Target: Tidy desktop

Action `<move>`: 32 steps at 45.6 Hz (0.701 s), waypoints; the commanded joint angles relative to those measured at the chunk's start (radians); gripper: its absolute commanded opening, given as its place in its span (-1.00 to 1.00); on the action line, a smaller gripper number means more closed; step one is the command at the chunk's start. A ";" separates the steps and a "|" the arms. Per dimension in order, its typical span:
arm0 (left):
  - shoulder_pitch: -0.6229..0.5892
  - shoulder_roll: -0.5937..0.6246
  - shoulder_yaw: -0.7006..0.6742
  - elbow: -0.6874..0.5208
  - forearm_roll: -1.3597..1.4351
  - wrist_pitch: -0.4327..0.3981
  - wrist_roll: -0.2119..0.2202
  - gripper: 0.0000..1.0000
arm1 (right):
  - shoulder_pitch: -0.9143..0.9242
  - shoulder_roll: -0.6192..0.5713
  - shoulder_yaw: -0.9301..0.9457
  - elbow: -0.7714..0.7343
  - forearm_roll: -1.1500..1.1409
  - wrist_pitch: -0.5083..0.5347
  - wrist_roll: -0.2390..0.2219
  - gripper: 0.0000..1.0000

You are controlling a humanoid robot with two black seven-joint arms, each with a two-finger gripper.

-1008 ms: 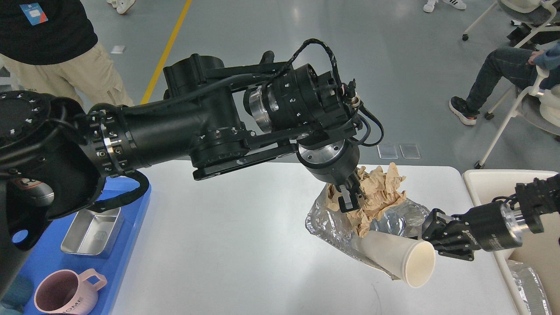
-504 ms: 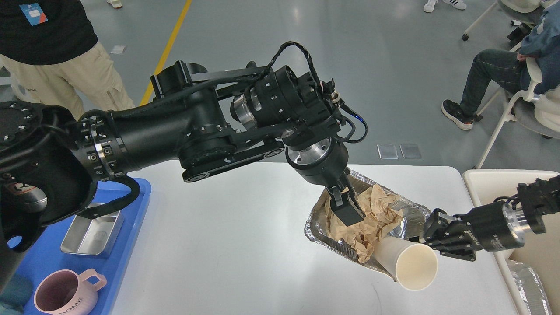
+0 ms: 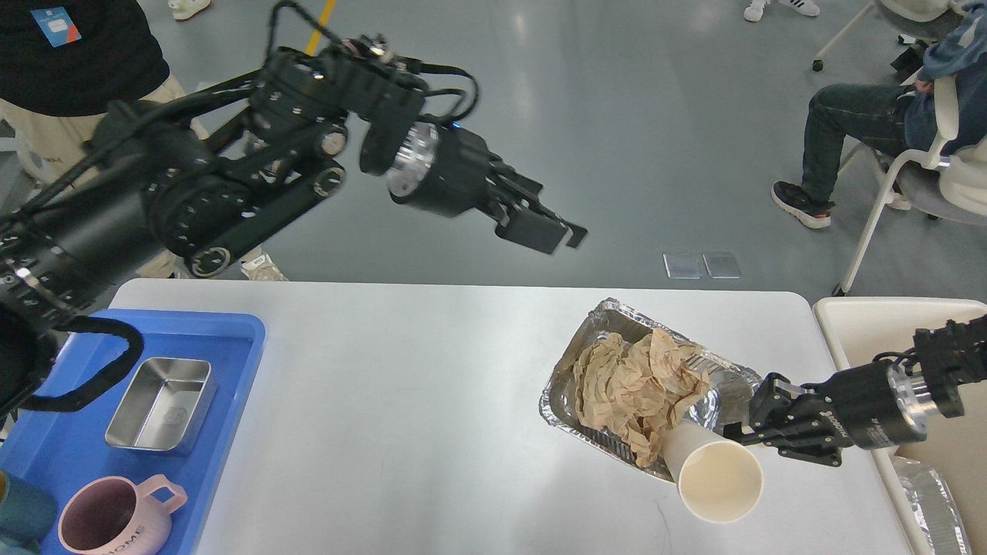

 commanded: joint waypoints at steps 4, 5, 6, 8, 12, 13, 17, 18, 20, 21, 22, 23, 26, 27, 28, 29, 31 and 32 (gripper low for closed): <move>0.265 0.131 -0.248 -0.004 -0.134 0.186 0.013 0.92 | 0.001 0.002 -0.002 0.000 0.000 -0.002 -0.002 -1.00; 0.292 0.141 -0.268 -0.004 -0.145 0.217 0.010 0.93 | 0.001 0.002 -0.002 0.000 0.000 -0.002 -0.002 -1.00; 0.318 0.146 -0.288 -0.001 -0.157 0.249 0.006 0.94 | 0.001 0.000 -0.002 0.000 0.000 -0.002 -0.002 -1.00; 0.369 0.149 -0.325 0.010 -0.186 0.333 0.004 0.94 | 0.001 0.000 -0.002 0.000 0.000 -0.002 -0.002 -1.00; 0.453 0.161 -0.380 0.042 -0.283 0.487 -0.005 0.94 | 0.001 0.000 -0.002 0.000 0.000 -0.002 -0.002 -1.00; 0.478 0.163 -0.389 0.048 -0.319 0.513 -0.005 0.94 | 0.001 0.000 -0.002 0.000 0.000 -0.002 -0.002 -1.00; 0.564 0.172 -0.421 0.053 -0.500 0.542 -0.004 0.94 | -0.002 0.000 -0.003 0.000 0.000 -0.005 -0.002 -1.00; 0.579 0.175 -0.432 0.054 -0.551 0.542 0.003 0.94 | -0.005 0.000 -0.005 0.000 0.000 -0.005 -0.002 -1.00; 0.604 0.180 -0.454 0.056 -0.664 0.541 0.010 0.94 | -0.008 0.000 -0.002 0.002 0.000 -0.005 0.000 -1.00; 0.615 0.181 -0.461 0.056 -0.727 0.539 0.010 0.94 | -0.008 -0.001 -0.002 0.000 0.000 -0.005 -0.002 -1.00; 0.630 0.183 -0.470 0.056 -0.790 0.538 0.010 0.94 | -0.008 -0.001 -0.002 0.002 0.000 -0.007 -0.002 -1.00; 0.647 0.183 -0.477 0.059 -0.858 0.536 0.012 0.94 | -0.008 -0.001 -0.002 0.000 0.001 -0.008 -0.002 -1.00; 0.700 0.185 -0.487 0.065 -1.045 0.534 0.021 0.94 | -0.010 -0.001 -0.002 0.000 0.001 -0.014 0.000 -1.00; 0.717 0.185 -0.489 0.065 -1.100 0.534 0.024 0.94 | -0.008 -0.001 -0.002 0.000 0.001 -0.014 0.000 -1.00; 0.730 0.186 -0.489 0.065 -1.145 0.534 0.027 0.95 | -0.008 -0.001 0.000 0.002 0.001 -0.016 0.000 -1.00; 0.740 0.189 -0.491 0.065 -1.185 0.536 0.029 0.94 | -0.008 -0.001 0.000 0.002 0.003 -0.016 0.000 -1.00; 0.757 0.192 -0.495 0.065 -1.252 0.536 0.030 0.94 | -0.008 -0.001 0.001 0.002 0.006 -0.016 0.000 -1.00; 0.765 0.192 -0.500 0.067 -1.280 0.536 0.035 0.95 | -0.008 -0.001 0.001 0.002 0.007 -0.018 0.000 -1.00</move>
